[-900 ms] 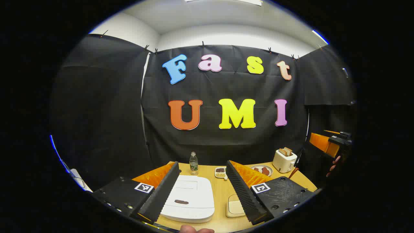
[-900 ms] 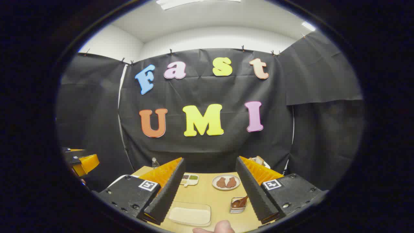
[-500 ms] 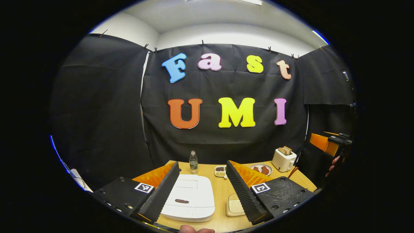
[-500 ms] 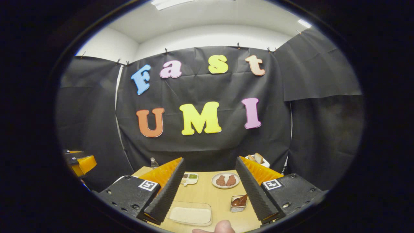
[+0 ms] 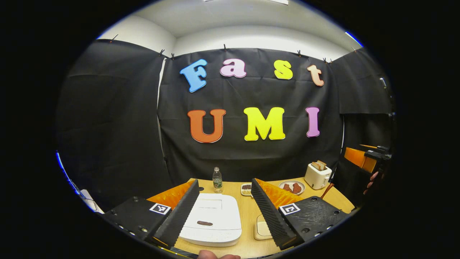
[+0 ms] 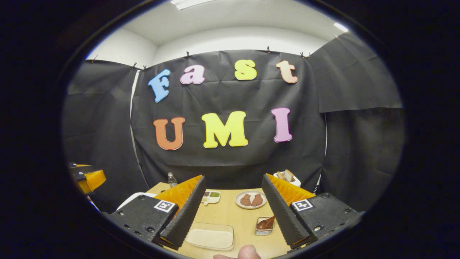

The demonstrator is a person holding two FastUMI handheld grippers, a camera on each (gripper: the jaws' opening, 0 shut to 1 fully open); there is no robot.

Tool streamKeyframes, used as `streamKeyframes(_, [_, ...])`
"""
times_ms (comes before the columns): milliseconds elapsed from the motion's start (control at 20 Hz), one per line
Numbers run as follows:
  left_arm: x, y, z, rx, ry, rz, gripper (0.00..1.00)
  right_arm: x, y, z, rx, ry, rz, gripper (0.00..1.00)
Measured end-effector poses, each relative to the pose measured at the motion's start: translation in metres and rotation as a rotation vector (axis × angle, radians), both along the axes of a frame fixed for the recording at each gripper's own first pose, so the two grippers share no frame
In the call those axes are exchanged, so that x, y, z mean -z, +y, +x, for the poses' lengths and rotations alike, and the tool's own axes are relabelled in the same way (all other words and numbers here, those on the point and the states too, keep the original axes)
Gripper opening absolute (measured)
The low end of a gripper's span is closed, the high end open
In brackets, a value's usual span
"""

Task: Close the left gripper, press the button to open the rice cooker; take a wooden spoon from the chopstick holder with the right hand, scoop a spoonful of rice and pour it into the rice cooker, then put the wooden spoon back into the chopstick holder.

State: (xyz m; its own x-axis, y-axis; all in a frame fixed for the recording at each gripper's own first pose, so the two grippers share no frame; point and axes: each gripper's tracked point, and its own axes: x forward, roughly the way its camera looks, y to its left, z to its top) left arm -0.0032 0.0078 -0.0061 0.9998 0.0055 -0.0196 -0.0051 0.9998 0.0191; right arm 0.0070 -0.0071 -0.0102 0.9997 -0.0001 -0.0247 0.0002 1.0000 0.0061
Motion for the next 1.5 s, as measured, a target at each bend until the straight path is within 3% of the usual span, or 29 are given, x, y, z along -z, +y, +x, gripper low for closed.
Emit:
streamKeyframes(100, [0.005,0.002,0.003,-0.004,0.016,-0.008,0.95,-0.001,0.001,0.000,-0.004,-0.005,0.003,0.96])
streamKeyframes(200, [0.010,0.002,0.002,-0.001,0.035,-0.023,0.94,0.003,0.003,0.004,-0.014,0.003,0.001,1.00])
streamKeyframes(500, [0.025,0.008,0.006,-0.005,0.087,-0.031,0.95,0.004,0.002,0.011,-0.031,0.005,0.002,1.00])
streamKeyframes(650, [0.045,0.006,0.008,0.030,0.164,-0.059,0.93,0.004,-0.002,0.015,-0.037,0.002,-0.001,1.00])
streamKeyframes(750, [0.057,0.012,0.011,0.024,0.210,-0.061,0.68,0.007,-0.006,0.018,-0.035,0.005,-0.002,1.00])
streamKeyframes(850, [0.073,0.019,0.013,0.009,0.262,-0.060,0.67,0.008,-0.011,0.021,-0.034,0.008,0.001,0.96])
streamKeyframes(900, [0.082,0.020,0.016,0.009,0.291,-0.066,0.51,0.010,-0.013,0.022,-0.031,0.011,0.001,1.00])
streamKeyframes(950, [0.090,0.027,0.021,-0.018,0.316,-0.067,0.49,0.012,-0.016,0.024,-0.030,0.016,0.001,0.96])
streamKeyframes(1050, [0.104,0.034,0.022,-0.033,0.364,-0.110,0.12,0.018,-0.020,0.027,-0.025,0.030,0.003,0.96])
streamKeyframes(1100, [0.112,0.031,0.020,-0.016,0.402,-0.128,0.05,0.020,-0.023,0.028,-0.022,0.034,0.005,1.00])
streamKeyframes(1150, [0.115,0.036,0.016,-0.040,0.416,-0.125,0.05,0.021,-0.026,0.030,-0.019,0.038,0.004,1.00])
streamKeyframes(1200, [0.120,0.040,0.017,-0.028,0.435,-0.142,0.00,0.022,-0.028,0.032,-0.017,0.042,0.004,1.00])
streamKeyframes(1350, [0.150,0.047,0.037,-0.008,0.485,-0.147,0.00,0.023,-0.034,0.037,-0.010,0.048,0.003,1.00])
streamKeyframes(1400, [0.155,0.049,0.044,-0.007,0.495,-0.147,0.00,0.027,-0.035,0.039,-0.010,0.056,0.000,0.96])
streamKeyframes(1500, [0.164,0.054,0.051,-0.003,0.514,-0.149,0.00,0.033,-0.036,0.043,-0.010,0.073,-0.004,1.00])
